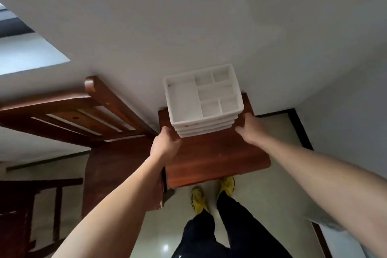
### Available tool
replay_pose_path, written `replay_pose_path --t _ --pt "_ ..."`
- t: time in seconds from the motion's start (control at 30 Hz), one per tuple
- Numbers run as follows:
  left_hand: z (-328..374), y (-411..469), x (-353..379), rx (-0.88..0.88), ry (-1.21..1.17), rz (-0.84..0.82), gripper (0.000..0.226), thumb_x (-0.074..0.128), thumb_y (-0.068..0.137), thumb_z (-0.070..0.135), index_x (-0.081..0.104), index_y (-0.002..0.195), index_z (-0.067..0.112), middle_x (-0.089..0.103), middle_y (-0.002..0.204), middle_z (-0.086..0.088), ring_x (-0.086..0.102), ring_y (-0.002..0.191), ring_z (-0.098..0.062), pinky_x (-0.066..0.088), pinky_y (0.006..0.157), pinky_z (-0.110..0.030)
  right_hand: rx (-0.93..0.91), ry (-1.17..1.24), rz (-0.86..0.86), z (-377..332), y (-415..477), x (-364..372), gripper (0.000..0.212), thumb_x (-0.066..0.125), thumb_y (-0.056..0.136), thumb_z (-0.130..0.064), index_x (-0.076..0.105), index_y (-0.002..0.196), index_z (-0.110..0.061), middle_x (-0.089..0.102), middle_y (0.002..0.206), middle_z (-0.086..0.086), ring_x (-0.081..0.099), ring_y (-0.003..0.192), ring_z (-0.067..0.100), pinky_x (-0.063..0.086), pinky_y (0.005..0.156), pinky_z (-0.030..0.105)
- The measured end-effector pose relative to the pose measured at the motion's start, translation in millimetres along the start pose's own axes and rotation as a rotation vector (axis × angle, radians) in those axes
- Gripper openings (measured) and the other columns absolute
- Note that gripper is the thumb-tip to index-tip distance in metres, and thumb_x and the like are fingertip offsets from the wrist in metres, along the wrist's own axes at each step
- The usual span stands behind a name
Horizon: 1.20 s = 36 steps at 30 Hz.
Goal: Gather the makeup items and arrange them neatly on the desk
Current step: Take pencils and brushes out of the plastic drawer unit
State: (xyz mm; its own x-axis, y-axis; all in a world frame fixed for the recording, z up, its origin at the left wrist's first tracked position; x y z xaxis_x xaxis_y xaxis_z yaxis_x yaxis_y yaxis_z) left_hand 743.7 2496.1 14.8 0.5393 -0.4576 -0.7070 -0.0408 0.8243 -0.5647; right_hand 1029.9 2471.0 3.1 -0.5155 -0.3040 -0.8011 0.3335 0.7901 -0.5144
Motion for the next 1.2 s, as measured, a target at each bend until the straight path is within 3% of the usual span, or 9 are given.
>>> replay_pose_path --t 0.13,0.3,0.43,0.53,0.63,0.8,0.87,1.07,1.2 --pt "2.0 29.9 14.4 -0.084 -0.26 -0.022 0.052 0.068 0.074 0.035 0.054 0.121 0.019 0.067 0.108 0.001 0.064 0.097 -0.02 0.051 0.076 -0.03 0.038 0.211 -0.033 3.0 34.4 10.3 0.041 0.061 0.091 -0.027 0.051 0.128 -0.014 0.064 0.115 0.007 0.062 0.105 0.03 0.053 0.085 0.04" --pt "-23.3 70.2 51.8 -0.121 -0.491 0.014 0.052 0.065 0.066 0.026 0.061 0.117 0.035 0.072 0.105 0.009 0.068 0.1 -0.017 0.057 0.086 -0.046 0.033 0.501 -0.045 11.7 59.7 22.9 0.028 0.054 0.092 -0.012 0.063 0.116 -0.02 0.068 0.114 0.006 0.064 0.101 0.029 0.055 0.09 0.045" --pt "-18.7 65.5 55.1 -0.212 -0.644 0.054 0.04 0.061 0.071 0.01 0.068 0.11 0.018 0.073 0.098 -0.013 0.068 0.099 -0.031 0.057 0.077 -0.047 0.232 0.85 -0.081 14.8 63.2 27.5 0.022 0.049 0.098 -0.006 0.064 0.097 -0.022 0.067 0.108 0.006 0.064 0.09 0.017 0.059 0.077 0.036" --pt "-3.4 52.3 47.0 -0.274 -0.76 0.066 0.032 0.056 0.076 0.0 0.066 0.106 0.003 0.065 0.071 -0.006 0.059 0.061 -0.019 0.047 0.055 -0.03 0.334 0.988 -0.066 16.1 61.6 33.1 0.03 0.044 0.099 -0.004 0.062 0.085 -0.024 0.067 0.107 0.006 0.066 0.096 0.019 0.059 0.082 0.037" --pt "5.2 40.9 45.0 -0.288 -0.831 0.03 0.027 0.055 0.08 -0.007 0.064 0.104 0.0 0.057 0.069 -0.004 0.049 0.058 -0.014 0.041 0.05 -0.024 0.396 1.068 -0.054 14.8 57.1 36.4 0.034 0.043 0.099 -0.003 0.061 0.081 -0.025 0.067 0.102 0.005 0.066 0.095 0.02 0.059 0.083 0.038" --pt "-5.4 34.9 49.3 -0.307 -0.845 -0.027 0.039 0.053 0.079 -0.009 0.064 0.114 0.003 0.068 0.094 -0.013 0.064 0.076 -0.021 0.051 0.06 -0.026 0.436 1.089 -0.05 21.1 51.1 40.0 0.03 0.042 0.098 -0.002 0.062 0.086 -0.021 0.067 0.106 0.007 0.066 0.099 0.019 0.06 0.079 0.036" --pt "-10.1 26.3 51.2 -0.321 -0.813 -0.053 0.04 0.054 0.078 -0.01 0.064 0.115 0.003 0.066 0.085 -0.011 0.06 0.065 -0.015 0.047 0.052 -0.02 0.438 1.057 -0.058 27.4 46.3 42.3 0.022 0.05 0.097 -0.004 0.064 0.09 -0.02 0.068 0.107 0.007 0.067 0.099 0.019 0.06 0.076 0.034" --pt "-29.9 -2.7 63.1 -0.339 -0.723 -0.083 0.025 0.051 0.08 -0.002 0.068 0.085 0.015 0.067 0.083 -0.009 0.058 0.073 -0.02 0.048 0.071 -0.034 0.466 0.947 -0.057 49.3 19.6 52.3 0.008 0.06 0.095 -0.015 0.067 0.096 -0.016 0.067 0.105 0.007 0.068 0.084 0.021 0.06 0.083 0.038" --pt "-49.0 -11.8 77.8 -0.353 -0.616 -0.061 0.01 0.061 0.085 0.013 0.069 0.079 0.014 0.068 0.08 -0.008 0.062 0.074 -0.021 0.052 0.072 -0.033 0.48 0.849 -0.074 61.6 4.1 64.1 0.019 0.071 0.088 -0.015 0.069 0.107 -0.01 0.065 0.104 0.005 0.065 0.074 0.016 0.06 0.083 0.037"
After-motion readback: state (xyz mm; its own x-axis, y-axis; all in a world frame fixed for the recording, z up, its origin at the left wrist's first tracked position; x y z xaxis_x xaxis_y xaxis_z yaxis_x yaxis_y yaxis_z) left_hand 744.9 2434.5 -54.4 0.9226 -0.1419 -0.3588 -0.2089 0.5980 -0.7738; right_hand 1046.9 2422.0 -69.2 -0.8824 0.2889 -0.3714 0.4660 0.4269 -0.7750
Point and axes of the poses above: each hand's wrist, its own y-axis towards the middle knuckle, its own x-axis out of the palm, z = x × y, the point moved 4 cm from there along y, towards the middle knuckle
